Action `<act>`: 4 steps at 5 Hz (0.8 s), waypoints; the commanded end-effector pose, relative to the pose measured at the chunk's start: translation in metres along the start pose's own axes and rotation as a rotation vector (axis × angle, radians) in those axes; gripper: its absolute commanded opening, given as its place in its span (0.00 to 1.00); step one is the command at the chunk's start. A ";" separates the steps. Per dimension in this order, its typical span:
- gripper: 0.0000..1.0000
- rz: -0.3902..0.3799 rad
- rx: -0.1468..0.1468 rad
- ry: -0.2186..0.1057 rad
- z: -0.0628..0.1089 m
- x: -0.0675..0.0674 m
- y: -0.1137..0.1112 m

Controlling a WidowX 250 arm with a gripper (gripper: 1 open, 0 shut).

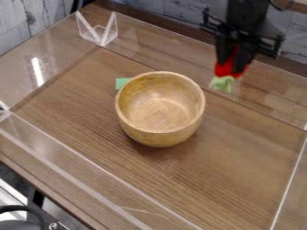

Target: Move the red fruit to the left side of the table

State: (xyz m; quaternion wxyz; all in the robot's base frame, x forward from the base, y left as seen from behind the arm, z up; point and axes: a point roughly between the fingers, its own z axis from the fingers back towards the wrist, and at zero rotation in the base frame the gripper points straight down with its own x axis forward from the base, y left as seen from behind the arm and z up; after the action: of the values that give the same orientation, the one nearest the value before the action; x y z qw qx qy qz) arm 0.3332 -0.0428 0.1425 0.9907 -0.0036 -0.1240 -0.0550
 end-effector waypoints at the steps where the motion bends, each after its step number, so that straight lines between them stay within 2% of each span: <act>1: 0.00 0.034 0.008 -0.041 0.000 -0.007 -0.017; 2: 0.00 0.081 0.016 -0.039 -0.013 -0.013 -0.036; 4: 0.00 0.152 0.031 -0.047 -0.021 -0.020 -0.026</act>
State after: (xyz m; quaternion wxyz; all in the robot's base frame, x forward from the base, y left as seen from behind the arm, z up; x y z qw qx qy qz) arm 0.3126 -0.0684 0.1027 0.9922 0.0055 -0.1232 0.0192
